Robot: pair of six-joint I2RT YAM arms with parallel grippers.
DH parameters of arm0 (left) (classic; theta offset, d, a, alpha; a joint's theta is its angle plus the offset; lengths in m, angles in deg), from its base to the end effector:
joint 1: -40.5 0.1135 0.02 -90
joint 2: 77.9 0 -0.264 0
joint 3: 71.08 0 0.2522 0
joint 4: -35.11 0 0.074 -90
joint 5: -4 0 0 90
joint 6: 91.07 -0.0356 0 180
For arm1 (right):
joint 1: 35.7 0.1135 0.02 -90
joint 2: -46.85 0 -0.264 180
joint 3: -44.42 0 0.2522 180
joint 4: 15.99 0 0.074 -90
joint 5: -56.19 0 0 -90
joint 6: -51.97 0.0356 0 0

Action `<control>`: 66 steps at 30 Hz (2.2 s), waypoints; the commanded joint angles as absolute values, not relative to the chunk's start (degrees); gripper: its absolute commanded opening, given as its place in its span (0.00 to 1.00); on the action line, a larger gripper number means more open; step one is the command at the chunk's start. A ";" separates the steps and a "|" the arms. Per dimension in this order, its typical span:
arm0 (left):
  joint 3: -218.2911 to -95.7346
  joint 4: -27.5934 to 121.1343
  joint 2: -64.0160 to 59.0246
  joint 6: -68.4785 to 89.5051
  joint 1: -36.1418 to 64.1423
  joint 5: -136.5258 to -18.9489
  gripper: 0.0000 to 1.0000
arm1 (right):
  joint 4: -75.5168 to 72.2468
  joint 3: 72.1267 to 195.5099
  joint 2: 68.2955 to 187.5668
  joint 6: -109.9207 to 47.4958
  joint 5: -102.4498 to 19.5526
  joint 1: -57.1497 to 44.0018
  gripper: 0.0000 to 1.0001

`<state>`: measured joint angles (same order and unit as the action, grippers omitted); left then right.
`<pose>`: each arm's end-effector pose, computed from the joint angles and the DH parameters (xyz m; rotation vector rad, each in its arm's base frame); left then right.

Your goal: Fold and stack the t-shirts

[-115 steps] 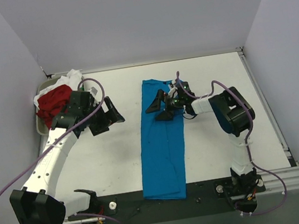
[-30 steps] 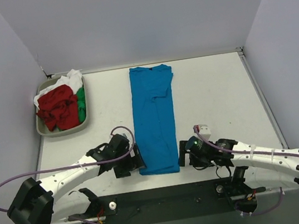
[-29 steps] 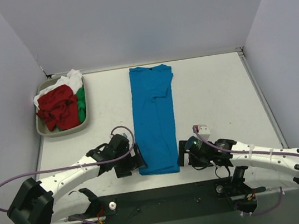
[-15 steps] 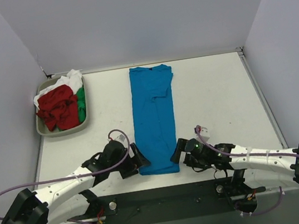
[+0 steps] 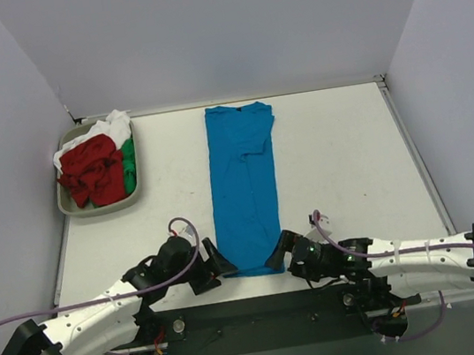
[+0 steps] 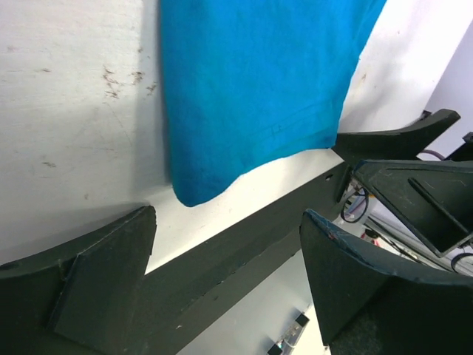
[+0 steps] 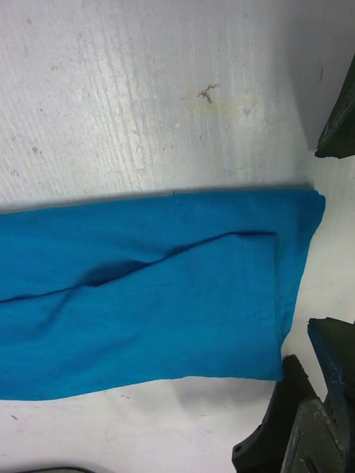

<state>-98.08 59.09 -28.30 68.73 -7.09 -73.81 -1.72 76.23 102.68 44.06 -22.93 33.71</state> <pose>0.1000 -0.1206 0.1386 -0.4104 2.6914 -1.0762 0.0723 0.1733 0.1618 0.3936 2.4901 1.1238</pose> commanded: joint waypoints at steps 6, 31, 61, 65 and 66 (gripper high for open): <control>-90.64 61.53 -22.71 69.07 -8.81 -77.91 0.86 | 10.16 72.34 96.79 48.02 -18.78 35.49 0.90; -100.40 83.86 -26.05 63.18 -6.87 -87.85 0.77 | 10.08 70.14 93.70 48.37 -17.63 36.54 0.89; -93.81 67.33 -16.20 64.24 -5.73 -86.00 0.39 | 10.08 68.82 93.87 49.77 -17.55 36.98 0.89; -93.28 66.28 -16.55 64.32 -5.64 -86.00 0.18 | 8.50 68.47 95.19 50.13 -17.37 36.98 0.89; -93.19 66.10 -16.73 64.24 -5.56 -86.00 0.17 | 7.45 68.38 95.45 50.13 -17.37 36.90 0.89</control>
<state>-97.97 53.15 -19.03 67.49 -5.89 -79.52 2.30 71.03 92.41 49.74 -18.13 36.39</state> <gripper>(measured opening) 0.205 0.889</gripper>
